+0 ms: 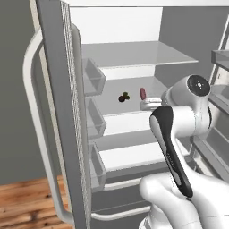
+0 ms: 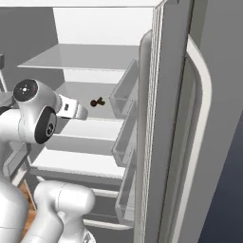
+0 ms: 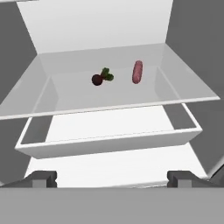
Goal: Move the beet and salami from the top shelf to the second highest shelf to make space. Then, place the pitcher from the counter on the cleared top shelf.
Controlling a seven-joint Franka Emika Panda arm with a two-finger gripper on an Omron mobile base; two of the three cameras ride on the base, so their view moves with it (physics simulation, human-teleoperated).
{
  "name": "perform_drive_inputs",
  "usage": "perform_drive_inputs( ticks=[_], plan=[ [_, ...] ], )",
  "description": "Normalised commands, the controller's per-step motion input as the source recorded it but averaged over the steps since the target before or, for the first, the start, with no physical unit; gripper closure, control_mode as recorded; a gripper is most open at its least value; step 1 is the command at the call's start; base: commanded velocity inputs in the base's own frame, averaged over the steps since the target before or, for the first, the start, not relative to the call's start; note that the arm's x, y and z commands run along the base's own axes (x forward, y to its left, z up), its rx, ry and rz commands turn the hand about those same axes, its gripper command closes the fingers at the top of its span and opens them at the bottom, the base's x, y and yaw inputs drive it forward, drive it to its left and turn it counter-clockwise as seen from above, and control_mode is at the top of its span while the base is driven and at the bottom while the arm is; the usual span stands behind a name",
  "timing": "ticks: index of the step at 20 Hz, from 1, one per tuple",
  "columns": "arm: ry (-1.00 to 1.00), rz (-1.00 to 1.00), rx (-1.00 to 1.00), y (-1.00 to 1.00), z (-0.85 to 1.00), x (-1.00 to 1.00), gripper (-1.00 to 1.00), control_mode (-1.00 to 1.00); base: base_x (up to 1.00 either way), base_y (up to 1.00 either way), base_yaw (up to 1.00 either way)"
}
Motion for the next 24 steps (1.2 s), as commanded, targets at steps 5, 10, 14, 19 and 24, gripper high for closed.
perform_drive_inputs(
  ticks=[5, 10, 14, 19, 24],
  plan=[
    [0.0, 0.0, 0.0, 0.0, 0.0, 0.0, -1.0, 1.0, -0.16, 0.26, 0.04],
    [0.0, 0.0, 0.0, 0.0, 0.0, 0.0, -1.0, 1.0, -0.31, -0.01, 0.35],
    [0.0, 0.0, 0.0, 0.0, 0.0, 0.0, -1.0, 1.0, -0.26, -0.17, 0.57],
    [0.0, 0.0, 0.0, 0.0, 0.0, 0.0, -1.0, 1.0, -0.45, -0.22, 0.65],
    [0.0, 0.0, 0.0, 0.0, 0.0, 0.0, -1.0, 1.0, -0.89, -0.43, 0.56]
  ],
)
